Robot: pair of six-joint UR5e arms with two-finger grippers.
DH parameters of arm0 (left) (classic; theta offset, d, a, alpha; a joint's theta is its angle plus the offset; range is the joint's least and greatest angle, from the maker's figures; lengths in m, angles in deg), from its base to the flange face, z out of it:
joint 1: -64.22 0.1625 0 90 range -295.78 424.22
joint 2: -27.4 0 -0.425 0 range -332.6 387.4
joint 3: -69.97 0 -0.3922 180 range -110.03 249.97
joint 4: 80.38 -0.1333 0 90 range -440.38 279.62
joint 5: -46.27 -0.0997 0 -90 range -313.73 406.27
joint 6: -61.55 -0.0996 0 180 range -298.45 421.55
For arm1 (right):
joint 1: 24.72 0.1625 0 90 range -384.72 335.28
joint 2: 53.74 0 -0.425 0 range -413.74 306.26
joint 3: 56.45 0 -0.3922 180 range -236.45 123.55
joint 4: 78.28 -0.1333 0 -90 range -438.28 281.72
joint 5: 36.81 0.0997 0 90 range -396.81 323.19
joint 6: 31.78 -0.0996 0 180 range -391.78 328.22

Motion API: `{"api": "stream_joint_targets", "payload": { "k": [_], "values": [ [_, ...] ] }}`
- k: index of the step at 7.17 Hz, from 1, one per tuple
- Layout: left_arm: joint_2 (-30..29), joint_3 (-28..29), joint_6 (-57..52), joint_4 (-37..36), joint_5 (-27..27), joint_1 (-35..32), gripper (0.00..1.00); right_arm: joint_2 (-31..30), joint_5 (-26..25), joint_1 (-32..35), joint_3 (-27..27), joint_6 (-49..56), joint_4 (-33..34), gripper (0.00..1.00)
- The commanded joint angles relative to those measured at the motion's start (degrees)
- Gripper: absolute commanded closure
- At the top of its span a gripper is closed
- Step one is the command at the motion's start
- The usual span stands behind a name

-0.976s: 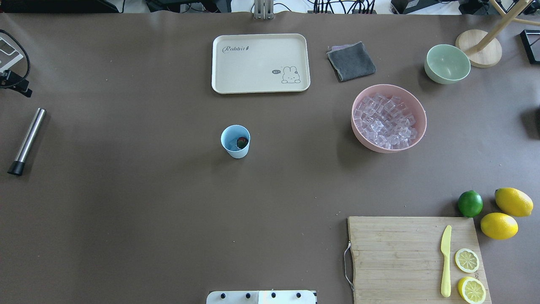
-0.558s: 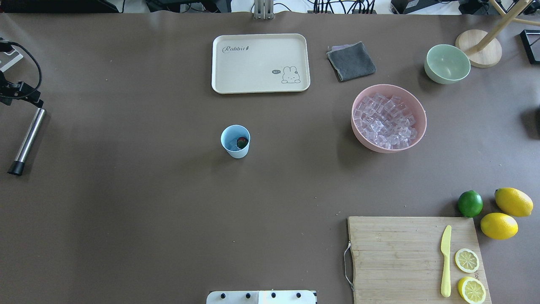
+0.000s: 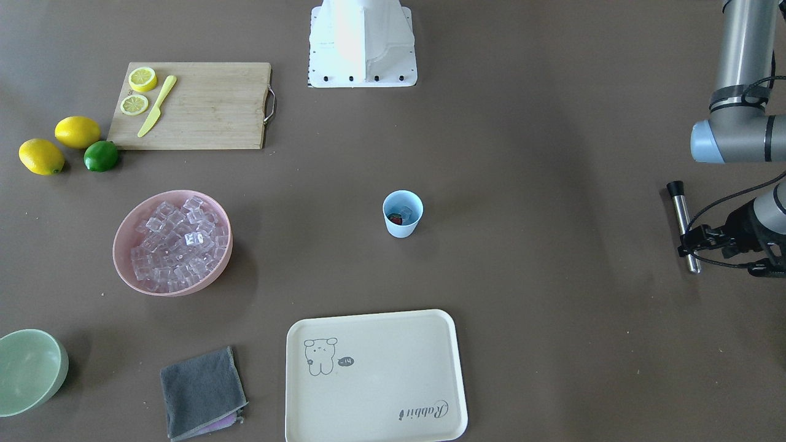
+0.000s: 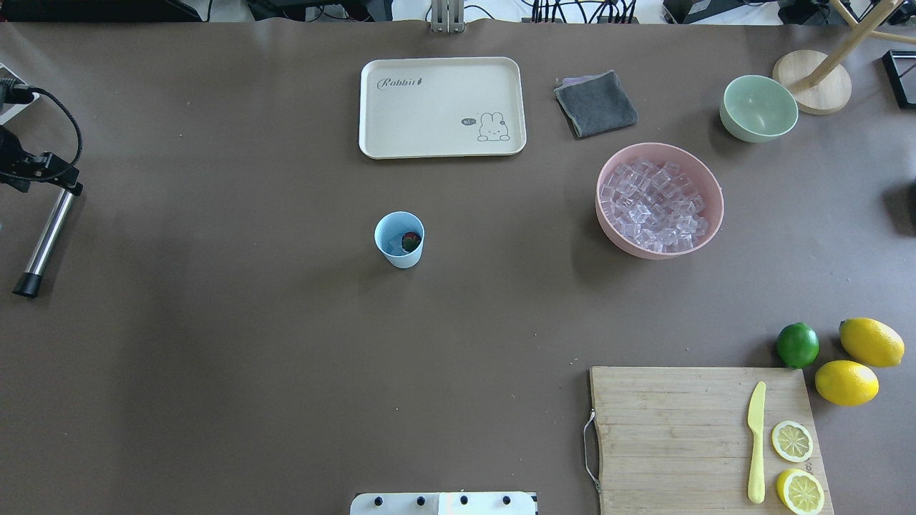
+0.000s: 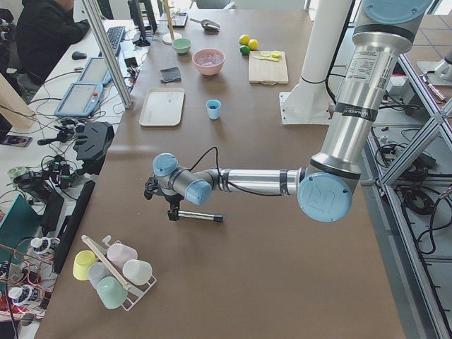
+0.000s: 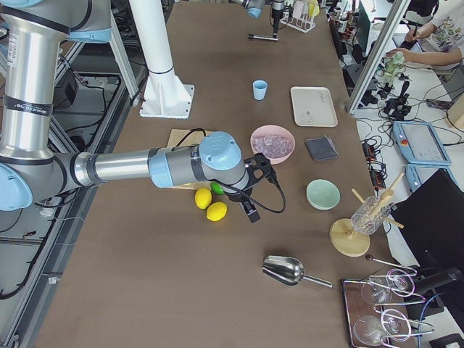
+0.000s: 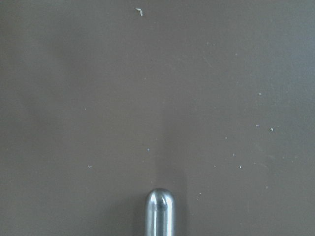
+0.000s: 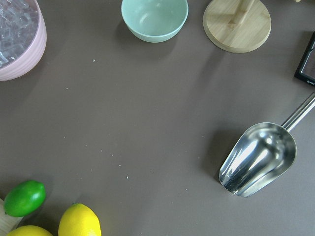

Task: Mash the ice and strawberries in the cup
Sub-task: 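Close the left gripper on the metal muddler and lift it upright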

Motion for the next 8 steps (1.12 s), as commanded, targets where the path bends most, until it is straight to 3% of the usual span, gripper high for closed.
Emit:
{"api": "stream_joint_targets", "payload": {
  "k": [1,4,6,8],
  "values": [
    [0.1,0.7,0.1,0.3,-0.4,1.2,0.03,0.1,-0.3,0.0,0.1,0.1,-0.1,0.02],
    [1.1,0.6,-0.4,1.1,-0.4,2.1,0.03,0.0,-0.5,0.2,0.2,0.3,-0.1,0.02],
    [1.3,0.7,-0.4,1.5,-3.6,2.7,0.03,-0.4,-0.9,0.4,0.2,0.6,-0.1,0.02],
    [1.3,0.6,-0.4,2.0,-3.7,3.3,0.2,-0.6,-1.4,1.1,0.2,0.8,-0.1,0.02]
  ]
}}
